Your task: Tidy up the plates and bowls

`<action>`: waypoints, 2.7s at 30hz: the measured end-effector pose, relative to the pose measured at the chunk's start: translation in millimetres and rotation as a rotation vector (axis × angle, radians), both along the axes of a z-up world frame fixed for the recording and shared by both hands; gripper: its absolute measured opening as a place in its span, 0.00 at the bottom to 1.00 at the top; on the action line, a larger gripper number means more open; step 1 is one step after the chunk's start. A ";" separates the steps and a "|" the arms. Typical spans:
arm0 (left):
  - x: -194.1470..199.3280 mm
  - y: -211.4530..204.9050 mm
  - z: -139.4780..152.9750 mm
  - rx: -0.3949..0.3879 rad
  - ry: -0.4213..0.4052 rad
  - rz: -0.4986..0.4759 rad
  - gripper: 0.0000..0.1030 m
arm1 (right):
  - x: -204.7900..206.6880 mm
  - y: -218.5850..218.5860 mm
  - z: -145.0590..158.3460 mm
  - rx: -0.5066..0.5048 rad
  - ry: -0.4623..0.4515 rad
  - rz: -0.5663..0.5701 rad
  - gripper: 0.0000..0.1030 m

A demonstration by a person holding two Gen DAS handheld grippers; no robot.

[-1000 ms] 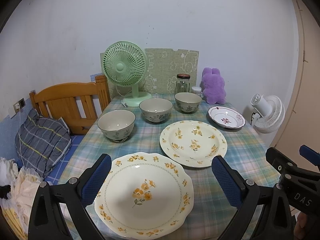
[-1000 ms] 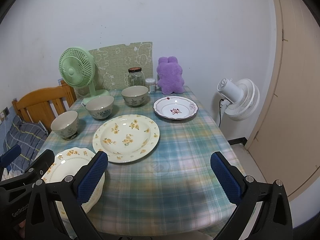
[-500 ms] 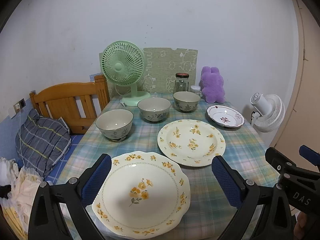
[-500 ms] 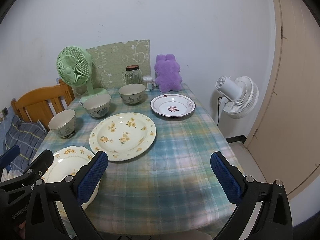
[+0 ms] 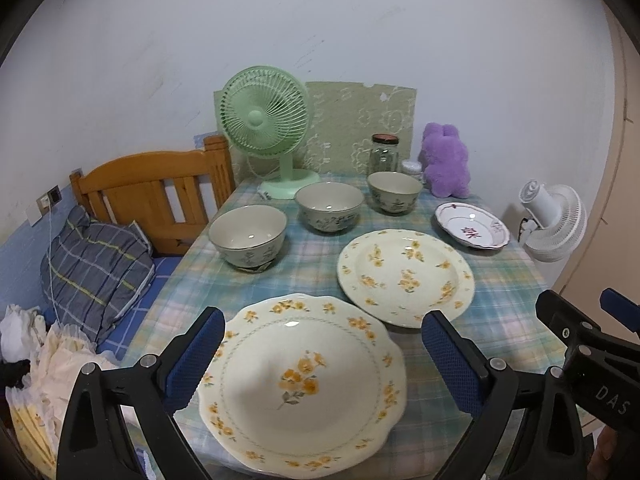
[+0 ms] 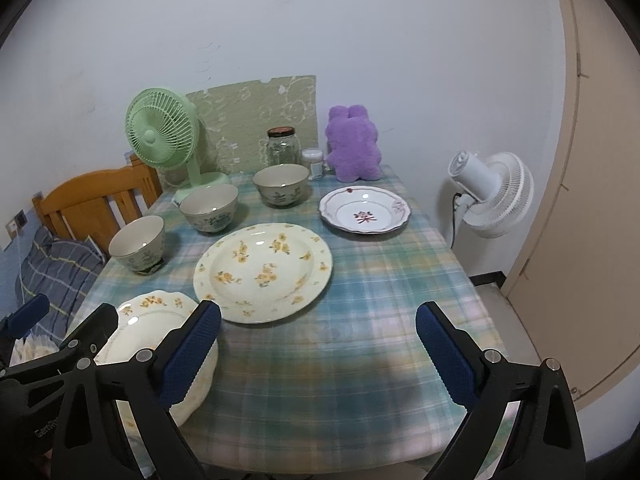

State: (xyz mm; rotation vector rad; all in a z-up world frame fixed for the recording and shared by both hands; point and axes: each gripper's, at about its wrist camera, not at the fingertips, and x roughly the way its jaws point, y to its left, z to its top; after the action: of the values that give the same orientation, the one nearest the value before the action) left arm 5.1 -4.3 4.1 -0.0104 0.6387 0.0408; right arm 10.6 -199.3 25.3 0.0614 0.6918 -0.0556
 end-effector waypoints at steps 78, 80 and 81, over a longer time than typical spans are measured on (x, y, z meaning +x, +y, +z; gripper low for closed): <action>102.2 -9.9 -75.2 -0.091 0.425 -0.183 0.75 | 91.0 24.2 -80.7 0.035 0.421 -0.047 0.60; 102.6 -24.3 -74.5 -0.093 0.423 -0.176 0.75 | 93.8 6.4 -79.7 0.035 0.420 -0.037 0.60; 103.7 -34.2 -73.9 -0.094 0.420 -0.173 0.75 | 94.3 -0.1 -79.5 0.033 0.420 -0.034 0.60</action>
State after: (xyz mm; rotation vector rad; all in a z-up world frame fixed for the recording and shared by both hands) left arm 108.9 -38.5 -69.7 -0.0377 1.0590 -0.1577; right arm 104.8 -199.4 -54.1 0.0950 1.1114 -0.0914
